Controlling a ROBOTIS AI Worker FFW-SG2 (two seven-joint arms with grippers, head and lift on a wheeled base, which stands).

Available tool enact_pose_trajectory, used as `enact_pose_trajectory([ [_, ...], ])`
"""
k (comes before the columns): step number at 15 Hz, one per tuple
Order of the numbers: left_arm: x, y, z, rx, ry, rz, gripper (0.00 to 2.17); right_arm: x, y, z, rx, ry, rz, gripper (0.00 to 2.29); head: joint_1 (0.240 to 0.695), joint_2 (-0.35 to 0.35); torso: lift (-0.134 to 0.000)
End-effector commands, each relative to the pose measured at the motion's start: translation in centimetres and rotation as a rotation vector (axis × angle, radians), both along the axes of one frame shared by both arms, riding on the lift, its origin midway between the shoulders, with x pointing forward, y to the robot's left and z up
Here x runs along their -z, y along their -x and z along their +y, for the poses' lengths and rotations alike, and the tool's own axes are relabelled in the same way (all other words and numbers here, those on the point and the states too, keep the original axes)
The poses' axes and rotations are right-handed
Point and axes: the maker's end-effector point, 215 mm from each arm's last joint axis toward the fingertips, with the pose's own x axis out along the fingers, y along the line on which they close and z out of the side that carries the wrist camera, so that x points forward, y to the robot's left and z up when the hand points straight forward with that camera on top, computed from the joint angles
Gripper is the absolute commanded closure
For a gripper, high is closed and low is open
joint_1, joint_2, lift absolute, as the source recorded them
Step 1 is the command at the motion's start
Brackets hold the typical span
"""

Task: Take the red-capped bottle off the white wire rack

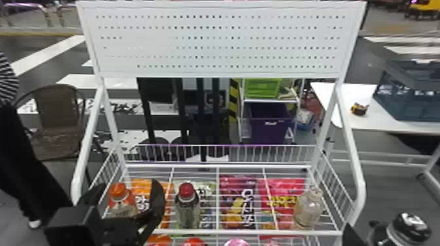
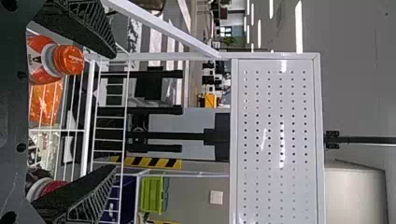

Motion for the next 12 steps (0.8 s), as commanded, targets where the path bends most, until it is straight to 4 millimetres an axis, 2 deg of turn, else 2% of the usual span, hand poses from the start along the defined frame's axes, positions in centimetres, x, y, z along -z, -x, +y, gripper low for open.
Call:
enact_pose_trajectory([
  [1, 0.3, 0.2, -0.8, 0.013, -0.006, 0.005, 0.04, 0.1, 0.1, -0.1, 0.003, 0.001, 0.002, 0.51, 0.499, 0.0, 0.0],
  [3, 2.9, 0.6, -2.0, 0.032, -0.017, 0.044, 0.04, 0.2, 0.2, -0.3, 0.005, 0.003, 0.005, 0.51, 0.499, 0.0, 0.0],
  [5, 5.2, 1.4, -4.7, 0.087, 0.012, 0.05, 0.04, 0.2, 0.2, -0.5, 0.008, 0.005, 0.005, 0.51, 0.499, 0.0, 0.0],
  [7, 8.7, 1.9, -7.1, 0.119, 0.03, 0.069, 0.04, 0.2, 0.2, -0.5, 0.008, 0.003, 0.007, 0.51, 0.499, 0.0, 0.0],
  [9, 11.6, 1.5, -9.1, 0.141, 0.036, 0.09, 0.04, 0.5, 0.2, -0.6, 0.01, 0.004, 0.011, 0.51, 0.499, 0.0, 0.0],
  [12, 14.8, 0.1, -11.6, 0.167, 0.038, 0.116, 0.05, 0.5, 0.4, -0.7, 0.011, 0.006, 0.008, 0.51, 0.499, 0.0, 0.0],
])
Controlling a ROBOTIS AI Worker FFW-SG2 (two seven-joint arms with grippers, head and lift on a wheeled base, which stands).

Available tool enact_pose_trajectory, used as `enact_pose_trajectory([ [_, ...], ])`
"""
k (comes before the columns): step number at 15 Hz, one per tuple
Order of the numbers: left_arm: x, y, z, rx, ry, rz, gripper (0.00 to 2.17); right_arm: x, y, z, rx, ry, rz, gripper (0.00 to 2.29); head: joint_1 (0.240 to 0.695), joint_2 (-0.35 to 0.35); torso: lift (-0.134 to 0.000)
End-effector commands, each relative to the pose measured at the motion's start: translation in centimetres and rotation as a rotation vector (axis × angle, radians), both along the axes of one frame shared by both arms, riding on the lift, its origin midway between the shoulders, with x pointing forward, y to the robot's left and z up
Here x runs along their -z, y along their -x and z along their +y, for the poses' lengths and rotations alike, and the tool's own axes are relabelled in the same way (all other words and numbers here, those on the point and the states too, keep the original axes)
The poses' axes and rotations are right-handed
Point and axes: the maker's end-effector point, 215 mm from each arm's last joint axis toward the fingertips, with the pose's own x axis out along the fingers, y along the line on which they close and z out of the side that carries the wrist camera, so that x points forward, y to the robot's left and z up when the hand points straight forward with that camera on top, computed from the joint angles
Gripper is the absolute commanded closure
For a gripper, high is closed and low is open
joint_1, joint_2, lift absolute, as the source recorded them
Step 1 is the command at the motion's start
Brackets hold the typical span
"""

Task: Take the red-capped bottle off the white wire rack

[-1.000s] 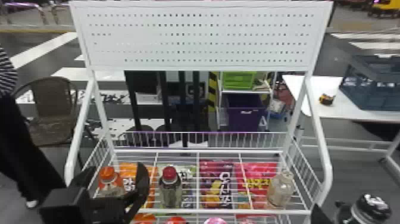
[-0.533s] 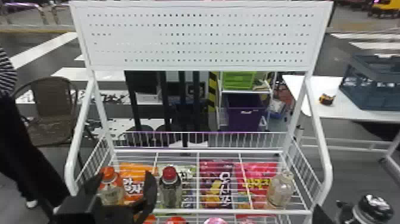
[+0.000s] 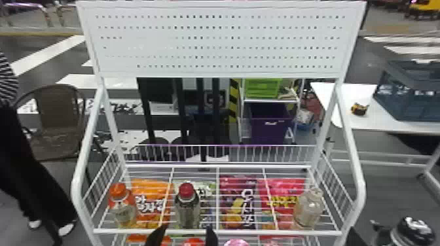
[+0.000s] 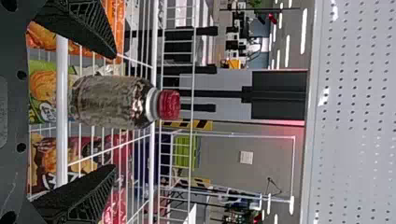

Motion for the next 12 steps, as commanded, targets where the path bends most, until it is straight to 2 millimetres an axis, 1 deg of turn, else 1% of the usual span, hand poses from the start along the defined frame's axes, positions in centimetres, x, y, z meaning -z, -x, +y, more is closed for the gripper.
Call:
enact_pose_trajectory([
  [1, 2.1, -1.2, -1.7, 0.015, -0.007, 0.02, 0.05, -0.1, 0.2, -0.1, 0.002, 0.002, -0.005, 0.51, 0.499, 0.0, 0.0],
  [3, 3.3, -2.3, -2.2, 0.011, -0.024, 0.025, 0.05, -0.2, 0.4, -0.7, 0.009, 0.002, -0.011, 0.51, 0.499, 0.0, 0.0],
  [5, 4.0, -3.2, -1.9, -0.007, -0.037, 0.022, 0.05, -0.8, 0.6, -1.4, 0.021, 0.005, -0.033, 0.51, 0.499, 0.0, 0.0],
  [8, 3.3, -4.9, -0.8, -0.041, -0.045, -0.015, 0.07, -0.9, 0.9, -2.3, 0.033, 0.004, -0.038, 0.51, 0.499, 0.0, 0.0],
  [11, 1.9, -6.9, 0.1, -0.057, -0.044, -0.044, 0.07, -0.9, 1.1, -2.3, 0.033, 0.005, -0.037, 0.51, 0.499, 0.0, 0.0],
  [12, 1.6, -7.6, 0.2, -0.059, -0.048, -0.048, 0.07, -0.9, 1.2, -2.3, 0.033, 0.007, -0.037, 0.51, 0.499, 0.0, 0.0],
])
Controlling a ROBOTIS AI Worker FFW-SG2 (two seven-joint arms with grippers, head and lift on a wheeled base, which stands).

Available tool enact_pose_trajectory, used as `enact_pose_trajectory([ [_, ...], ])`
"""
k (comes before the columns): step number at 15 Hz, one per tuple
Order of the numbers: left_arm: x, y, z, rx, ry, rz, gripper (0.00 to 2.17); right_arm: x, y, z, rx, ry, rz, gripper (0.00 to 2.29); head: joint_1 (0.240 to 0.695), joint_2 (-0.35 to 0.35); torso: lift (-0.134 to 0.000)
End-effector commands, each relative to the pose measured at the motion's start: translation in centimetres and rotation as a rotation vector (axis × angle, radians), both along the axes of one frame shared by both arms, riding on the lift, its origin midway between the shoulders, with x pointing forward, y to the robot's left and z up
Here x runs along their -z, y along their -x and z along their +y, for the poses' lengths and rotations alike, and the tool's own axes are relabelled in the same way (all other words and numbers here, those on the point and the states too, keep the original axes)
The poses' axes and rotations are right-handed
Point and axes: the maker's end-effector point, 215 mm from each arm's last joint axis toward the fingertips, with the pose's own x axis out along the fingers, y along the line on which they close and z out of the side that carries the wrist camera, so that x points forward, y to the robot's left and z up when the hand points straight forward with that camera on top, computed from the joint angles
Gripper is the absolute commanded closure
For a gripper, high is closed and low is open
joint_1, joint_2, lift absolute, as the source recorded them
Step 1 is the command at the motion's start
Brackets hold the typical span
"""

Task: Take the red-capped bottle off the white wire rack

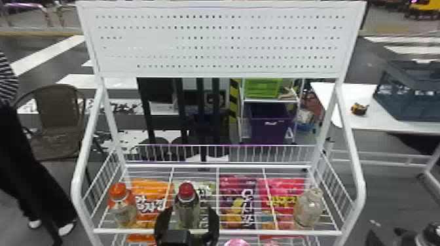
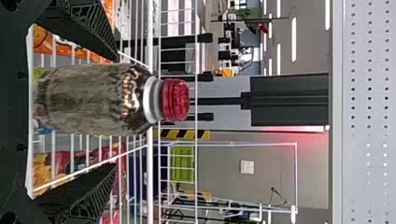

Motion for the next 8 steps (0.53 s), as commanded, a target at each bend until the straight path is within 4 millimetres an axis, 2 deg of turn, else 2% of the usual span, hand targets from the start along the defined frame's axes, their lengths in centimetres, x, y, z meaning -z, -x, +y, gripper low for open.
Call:
enact_pose_trajectory([
  [1, -0.9, -1.9, 0.6, -0.011, -0.005, -0.015, 0.07, -0.4, 0.2, 0.0, 0.0, 0.002, -0.008, 0.51, 0.499, 0.0, 0.0],
  [3, -1.2, -3.4, 1.1, -0.02, -0.012, -0.018, 0.07, -1.0, 0.6, -0.5, 0.007, 0.002, -0.027, 0.51, 0.499, 0.0, 0.0],
  [4, -1.0, -3.8, 1.4, -0.024, -0.019, -0.011, 0.16, -1.1, 0.8, -0.7, 0.011, 0.006, -0.032, 0.51, 0.499, 0.0, 0.0],
  [6, -0.5, -4.1, 2.0, -0.031, -0.024, 0.011, 0.77, -1.8, 1.2, -1.0, 0.016, 0.011, -0.055, 0.51, 0.499, 0.0, 0.0],
  [7, 0.3, -4.0, 2.1, -0.029, -0.027, 0.042, 1.25, -2.0, 1.4, -1.5, 0.022, 0.003, -0.061, 0.51, 0.499, 0.0, 0.0],
  [8, 0.5, -3.8, 2.0, -0.03, -0.027, 0.047, 1.55, -2.2, 1.4, -1.5, 0.023, 0.0, -0.07, 0.51, 0.499, 0.0, 0.0],
])
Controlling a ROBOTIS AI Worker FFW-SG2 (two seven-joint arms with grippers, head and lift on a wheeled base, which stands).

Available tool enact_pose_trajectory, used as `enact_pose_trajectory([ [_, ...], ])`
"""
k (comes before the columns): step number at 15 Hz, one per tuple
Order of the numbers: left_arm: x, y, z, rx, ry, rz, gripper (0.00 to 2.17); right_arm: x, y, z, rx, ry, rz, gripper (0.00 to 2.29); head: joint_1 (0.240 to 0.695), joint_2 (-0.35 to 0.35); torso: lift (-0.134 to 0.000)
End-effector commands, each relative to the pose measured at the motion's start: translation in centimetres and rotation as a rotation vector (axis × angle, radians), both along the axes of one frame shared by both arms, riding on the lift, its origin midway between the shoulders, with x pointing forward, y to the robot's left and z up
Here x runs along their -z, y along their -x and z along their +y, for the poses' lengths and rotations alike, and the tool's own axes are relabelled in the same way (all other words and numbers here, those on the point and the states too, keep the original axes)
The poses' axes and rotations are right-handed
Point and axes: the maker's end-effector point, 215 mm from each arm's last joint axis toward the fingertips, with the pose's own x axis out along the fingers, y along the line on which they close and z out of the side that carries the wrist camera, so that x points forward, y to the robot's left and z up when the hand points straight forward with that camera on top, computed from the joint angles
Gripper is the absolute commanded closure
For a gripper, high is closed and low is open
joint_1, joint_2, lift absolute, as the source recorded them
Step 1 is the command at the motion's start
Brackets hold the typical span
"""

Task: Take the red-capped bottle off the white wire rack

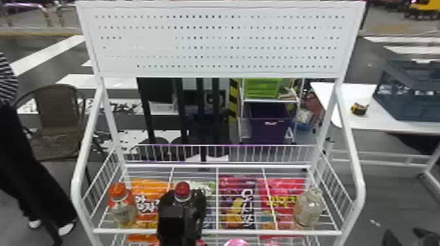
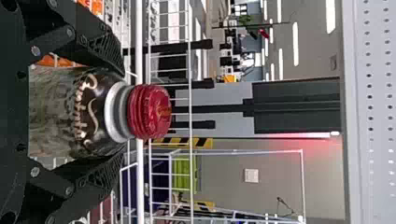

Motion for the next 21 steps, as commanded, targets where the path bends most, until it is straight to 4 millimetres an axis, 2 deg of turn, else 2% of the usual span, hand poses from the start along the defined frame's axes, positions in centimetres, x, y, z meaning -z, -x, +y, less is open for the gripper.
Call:
enact_pose_trajectory([
  [1, 0.5, 0.3, 0.0, -0.005, 0.001, 0.018, 1.74, -0.5, 0.2, -0.3, 0.005, -0.004, -0.019, 0.51, 0.499, 0.0, 0.0],
  [2, -0.1, 0.5, -0.2, -0.005, 0.008, 0.009, 1.74, -0.7, 0.2, -0.3, 0.005, -0.004, -0.023, 0.51, 0.499, 0.0, 0.0],
  [4, -2.4, 1.1, -0.7, 0.005, 0.027, -0.017, 1.74, -0.9, 0.2, -0.1, 0.002, -0.004, -0.027, 0.51, 0.499, 0.0, 0.0],
  [6, -5.5, 2.3, -1.4, 0.025, 0.024, -0.027, 1.74, -1.1, 0.1, 0.1, -0.002, -0.005, -0.03, 0.51, 0.499, 0.0, 0.0],
  [9, -11.0, 5.1, -1.8, 0.055, -0.009, -0.036, 1.74, -1.4, 0.1, 0.3, -0.004, -0.004, -0.034, 0.51, 0.499, 0.0, 0.0],
  [12, -15.2, 8.0, -1.1, 0.061, -0.006, -0.077, 1.74, -1.4, 0.1, 0.3, -0.005, -0.002, -0.034, 0.51, 0.499, 0.0, 0.0],
  [15, -15.8, 10.4, 0.6, 0.048, -0.021, -0.071, 1.74, -1.5, 0.2, 0.4, -0.007, -0.001, -0.035, 0.51, 0.499, 0.0, 0.0],
  [17, -14.7, 10.8, 3.4, 0.006, -0.035, -0.058, 1.74, -1.6, 0.2, 0.5, -0.008, -0.002, -0.035, 0.51, 0.499, 0.0, 0.0],
  [20, -14.4, 11.0, 6.3, -0.042, -0.041, -0.067, 1.74, -1.6, 0.2, 0.6, -0.011, 0.0, -0.034, 0.51, 0.499, 0.0, 0.0],
  [21, -14.6, 10.9, 6.4, -0.045, -0.04, -0.072, 1.74, -1.6, 0.1, 0.8, -0.014, -0.005, -0.034, 0.51, 0.499, 0.0, 0.0],
])
